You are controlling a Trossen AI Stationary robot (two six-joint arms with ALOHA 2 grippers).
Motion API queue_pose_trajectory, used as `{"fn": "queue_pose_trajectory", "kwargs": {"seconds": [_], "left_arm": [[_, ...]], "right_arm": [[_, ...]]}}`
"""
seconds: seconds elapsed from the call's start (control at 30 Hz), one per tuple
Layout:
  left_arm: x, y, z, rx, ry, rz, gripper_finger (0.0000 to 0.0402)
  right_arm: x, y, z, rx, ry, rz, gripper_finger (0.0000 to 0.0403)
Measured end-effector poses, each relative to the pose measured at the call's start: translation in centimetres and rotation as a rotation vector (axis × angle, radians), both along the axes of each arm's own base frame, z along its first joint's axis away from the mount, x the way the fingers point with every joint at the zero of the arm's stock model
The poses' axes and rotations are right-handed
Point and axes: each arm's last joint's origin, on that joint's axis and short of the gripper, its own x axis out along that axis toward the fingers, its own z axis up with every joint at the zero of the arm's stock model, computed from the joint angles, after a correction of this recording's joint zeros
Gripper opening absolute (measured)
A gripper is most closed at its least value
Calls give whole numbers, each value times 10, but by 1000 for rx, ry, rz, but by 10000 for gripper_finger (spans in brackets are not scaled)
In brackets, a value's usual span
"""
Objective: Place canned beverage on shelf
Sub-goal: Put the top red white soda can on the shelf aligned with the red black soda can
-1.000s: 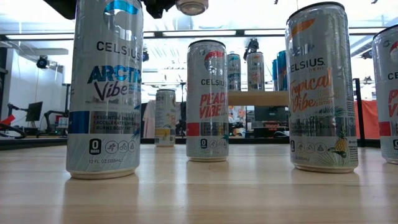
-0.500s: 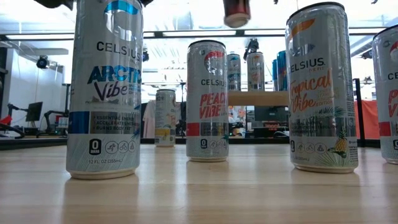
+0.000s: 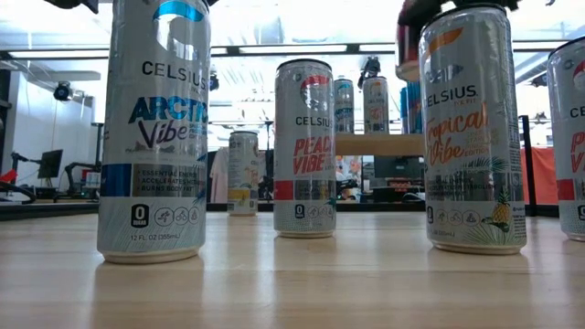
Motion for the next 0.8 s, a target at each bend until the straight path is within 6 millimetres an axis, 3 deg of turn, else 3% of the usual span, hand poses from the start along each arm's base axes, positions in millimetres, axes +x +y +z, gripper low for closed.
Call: {"fn": "queue_pose_trajectory", "kwargs": {"seconds": [0.23, 0.53, 0.8], "left_arm": [[3, 0, -3, -6, 16, 8, 346], [3, 2, -3, -15, 14, 51, 346], [3, 2, -3, -14, 14, 52, 346]], "right_arm": [[-25, -3, -18, 29, -34, -4, 290], [-39, -4, -28, 33, 56, -6, 290], [-65, -9, -30, 150, 109, -177, 290]]}}
